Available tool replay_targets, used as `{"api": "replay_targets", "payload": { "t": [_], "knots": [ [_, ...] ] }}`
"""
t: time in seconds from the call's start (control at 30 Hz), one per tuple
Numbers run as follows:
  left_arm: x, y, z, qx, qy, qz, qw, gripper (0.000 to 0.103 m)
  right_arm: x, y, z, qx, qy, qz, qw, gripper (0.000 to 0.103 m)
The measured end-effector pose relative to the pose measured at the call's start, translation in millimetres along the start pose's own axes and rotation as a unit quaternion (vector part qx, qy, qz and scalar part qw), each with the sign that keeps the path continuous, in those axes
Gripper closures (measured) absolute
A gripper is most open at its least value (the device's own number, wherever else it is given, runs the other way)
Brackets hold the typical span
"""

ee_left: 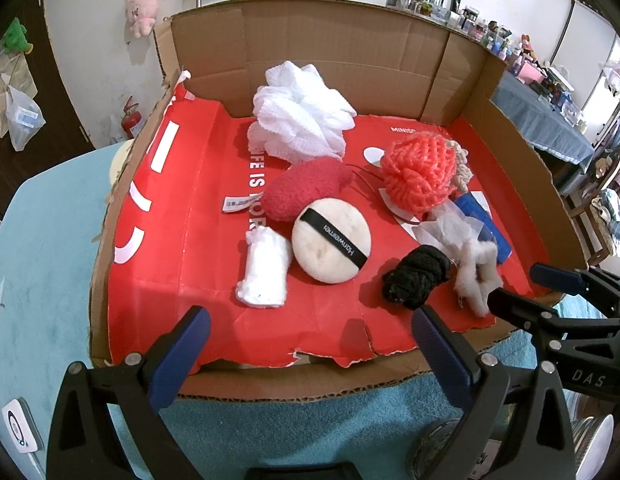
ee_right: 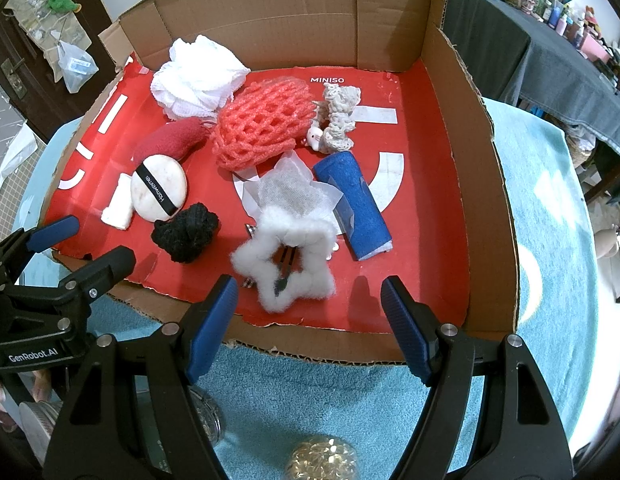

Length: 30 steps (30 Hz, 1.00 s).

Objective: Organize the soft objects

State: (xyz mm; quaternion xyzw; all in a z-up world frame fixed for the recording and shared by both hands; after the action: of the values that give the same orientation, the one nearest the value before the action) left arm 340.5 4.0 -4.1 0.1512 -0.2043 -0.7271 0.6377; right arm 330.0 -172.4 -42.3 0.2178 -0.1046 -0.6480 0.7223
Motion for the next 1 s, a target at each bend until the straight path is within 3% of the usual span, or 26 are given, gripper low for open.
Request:
{"api": "replay_targets", "payload": {
  "t": [0.43, 0.67, 0.9, 1.0],
  "knots": [
    [-3, 1, -1, -0.001, -0.002, 0.005, 1.0000, 0.001, 0, 1, 0, 0.000, 0.000, 0.000, 1.000, 0.030],
    [-9, 9, 19, 0.027, -0.014, 0.026, 0.9992, 0.001, 5, 4, 11, 0.016, -0.003, -0.009, 1.000, 0.030],
    [-23, 16, 93, 0.115, 0.022, 0.024, 0.9929, 0.001, 11, 10, 56, 0.065, -0.004, -0.018, 0.998, 0.030],
    [-19, 6, 128, 0.156, 0.018, 0.021, 0.9874, 0.000, 9, 8, 92, 0.101, 0.007, -0.019, 0.995, 0.030]
  ]
}}
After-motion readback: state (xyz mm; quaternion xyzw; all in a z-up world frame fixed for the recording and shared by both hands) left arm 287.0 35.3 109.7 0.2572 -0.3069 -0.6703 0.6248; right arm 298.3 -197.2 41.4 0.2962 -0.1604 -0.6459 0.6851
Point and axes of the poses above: each gripper's, at about its wrist camera, not at the fingertips, and z roughly against the way its jaws point, x to its right, y to its top, the point moved 10 cm from there along -z, roughly the way its jaws point, and after that the axes turned 4 degrees about -z, right-handed, at the moved point
